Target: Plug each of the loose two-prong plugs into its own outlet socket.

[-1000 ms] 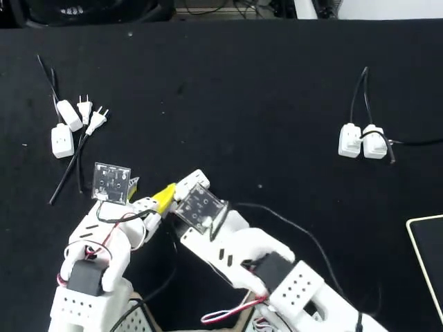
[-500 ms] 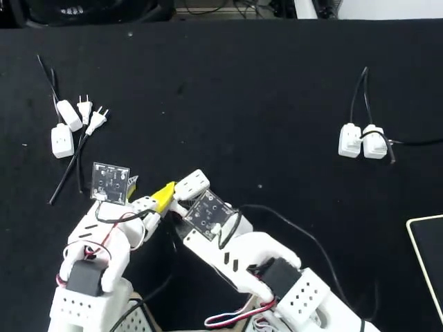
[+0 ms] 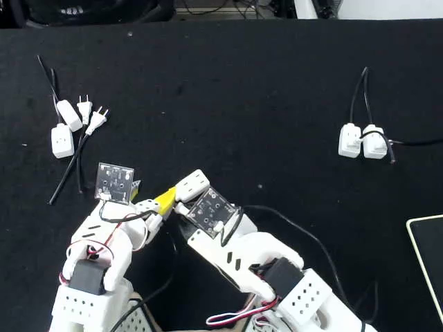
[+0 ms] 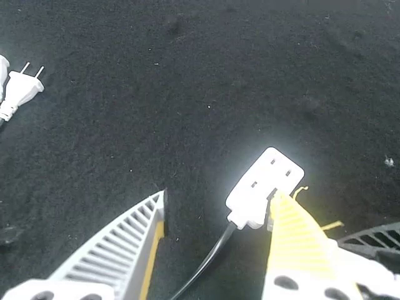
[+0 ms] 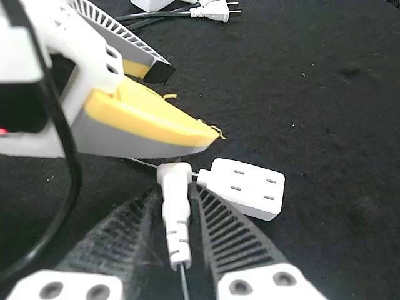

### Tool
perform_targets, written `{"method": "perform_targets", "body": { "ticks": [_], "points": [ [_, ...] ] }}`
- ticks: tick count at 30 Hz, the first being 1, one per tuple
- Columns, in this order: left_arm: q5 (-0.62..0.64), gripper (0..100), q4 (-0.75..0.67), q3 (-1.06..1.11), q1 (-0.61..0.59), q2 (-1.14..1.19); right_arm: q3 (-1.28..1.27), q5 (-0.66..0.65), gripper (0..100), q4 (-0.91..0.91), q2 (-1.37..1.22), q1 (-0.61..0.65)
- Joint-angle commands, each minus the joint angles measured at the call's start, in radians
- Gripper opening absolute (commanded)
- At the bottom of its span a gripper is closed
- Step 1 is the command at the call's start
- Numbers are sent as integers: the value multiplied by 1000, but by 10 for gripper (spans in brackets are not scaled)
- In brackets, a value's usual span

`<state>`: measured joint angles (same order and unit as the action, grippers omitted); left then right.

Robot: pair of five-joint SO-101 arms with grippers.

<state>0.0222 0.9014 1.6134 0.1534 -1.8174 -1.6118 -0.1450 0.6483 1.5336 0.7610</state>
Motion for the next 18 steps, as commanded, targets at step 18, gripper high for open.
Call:
{"method": "perform_targets", "body": {
  "ticks": [18],
  "points": [
    [-15,266,11,-12,13,9,85,0,10,-9,36,-37]
  ]
}}
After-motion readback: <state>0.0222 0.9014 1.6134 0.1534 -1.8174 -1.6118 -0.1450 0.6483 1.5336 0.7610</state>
